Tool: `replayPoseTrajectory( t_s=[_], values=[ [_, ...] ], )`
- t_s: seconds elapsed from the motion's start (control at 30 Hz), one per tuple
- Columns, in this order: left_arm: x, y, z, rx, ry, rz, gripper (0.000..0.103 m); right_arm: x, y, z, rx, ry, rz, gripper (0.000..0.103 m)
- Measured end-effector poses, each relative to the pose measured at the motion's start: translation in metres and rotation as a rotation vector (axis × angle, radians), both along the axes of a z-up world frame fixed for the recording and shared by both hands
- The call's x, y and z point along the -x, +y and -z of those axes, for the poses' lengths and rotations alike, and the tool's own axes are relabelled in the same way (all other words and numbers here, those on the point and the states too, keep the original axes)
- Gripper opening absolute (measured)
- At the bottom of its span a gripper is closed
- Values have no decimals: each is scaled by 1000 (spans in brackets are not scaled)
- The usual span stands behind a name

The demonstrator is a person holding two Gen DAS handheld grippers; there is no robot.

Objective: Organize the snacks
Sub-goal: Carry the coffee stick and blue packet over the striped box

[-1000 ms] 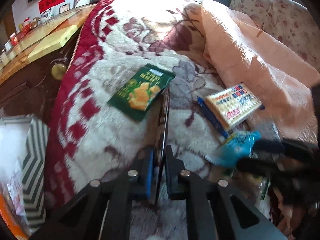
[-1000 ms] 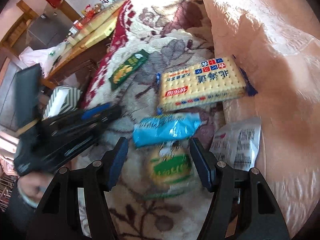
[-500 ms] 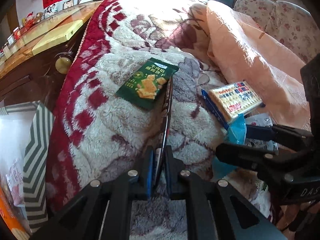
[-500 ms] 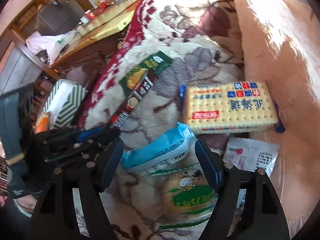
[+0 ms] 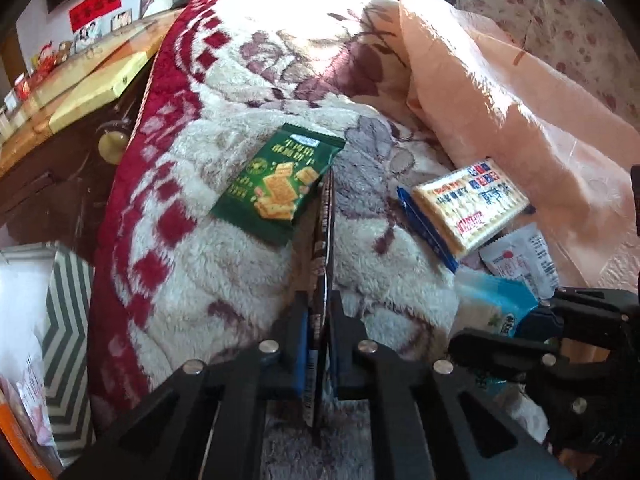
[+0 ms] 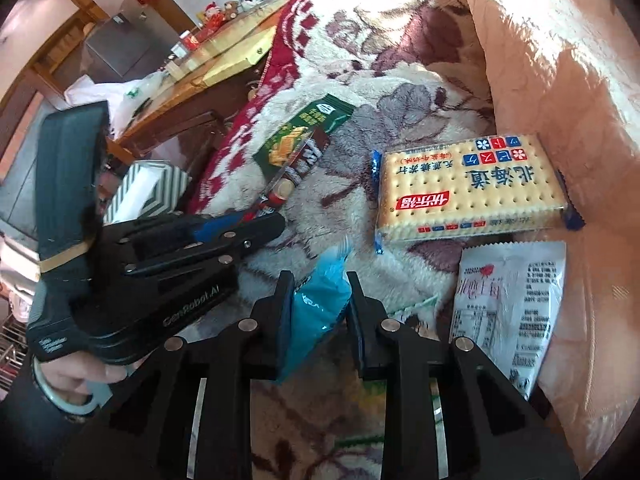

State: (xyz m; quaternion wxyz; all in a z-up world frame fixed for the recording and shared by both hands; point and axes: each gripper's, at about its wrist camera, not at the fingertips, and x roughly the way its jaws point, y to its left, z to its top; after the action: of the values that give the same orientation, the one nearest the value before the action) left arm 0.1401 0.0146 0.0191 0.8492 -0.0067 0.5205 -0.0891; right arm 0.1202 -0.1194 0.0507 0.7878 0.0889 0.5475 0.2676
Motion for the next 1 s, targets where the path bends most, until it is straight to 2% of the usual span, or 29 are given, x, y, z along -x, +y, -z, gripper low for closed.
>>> replayPoseTrajectory(
  t_s=[0.27,0.57,1.0],
  values=[
    [21,15,-15,50,-17,-52,9,22,3,-21,-3,-67,-43,20],
    [54,33,-48,113,-72,-95,9,40,-1,-48,-17,-116,-56,20],
    [104,68,-81,32,-152,-193,9,60,30,-67,-23,-143,-113,20]
  ],
)
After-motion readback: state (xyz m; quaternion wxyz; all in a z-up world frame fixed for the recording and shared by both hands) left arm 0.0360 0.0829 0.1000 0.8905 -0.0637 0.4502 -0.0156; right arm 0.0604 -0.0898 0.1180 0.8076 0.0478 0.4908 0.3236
